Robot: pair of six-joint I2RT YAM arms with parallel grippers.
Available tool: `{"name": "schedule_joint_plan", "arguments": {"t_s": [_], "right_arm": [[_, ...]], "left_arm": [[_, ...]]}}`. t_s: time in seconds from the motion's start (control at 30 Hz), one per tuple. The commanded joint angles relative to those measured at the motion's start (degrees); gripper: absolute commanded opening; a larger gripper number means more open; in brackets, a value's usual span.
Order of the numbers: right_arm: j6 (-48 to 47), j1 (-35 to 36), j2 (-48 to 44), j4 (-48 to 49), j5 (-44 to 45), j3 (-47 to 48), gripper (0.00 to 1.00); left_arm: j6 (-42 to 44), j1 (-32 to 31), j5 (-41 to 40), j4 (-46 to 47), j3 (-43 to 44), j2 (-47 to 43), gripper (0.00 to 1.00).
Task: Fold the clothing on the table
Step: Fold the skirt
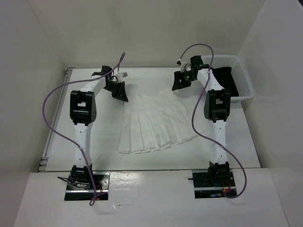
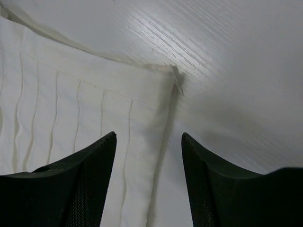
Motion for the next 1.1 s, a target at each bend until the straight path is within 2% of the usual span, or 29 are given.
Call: {"name": "schedule_joint_plan", "arguments": {"t_s": [0.0, 0.23, 0.53, 0.77, 1.07], "right_arm": [[-1.7, 0.4, 3.5, -3.8, -5.8, 5.8, 0.62], [-2.2, 0.4, 11.1, -9.2, -5.2, 19.1, 0.62], [-3.2, -0.1, 13.5, -10.2, -5.2, 20.3, 0.62], [-3.3, -0.1, 16.5, -11.4, -5.8, 25.4, 0.61], [-4.4, 0.9, 19.7, -13.6, -7.1, 27.8, 0.47]], "left_arm": [[3.8, -1.0, -3.9, -1.7, -2.7, -0.5, 0.02], [4.4, -1.0, -5.8, -1.1, -4.6, -2.1, 0.02], [4.9, -1.5, -5.8, -1.1, -5.4, -2.1, 0.02], [5.4, -2.0, -5.8, -1.6, -5.4, -2.1, 0.02], [5.4, -2.0, -5.8, -2.2, -5.4, -2.1, 0.02]]}}
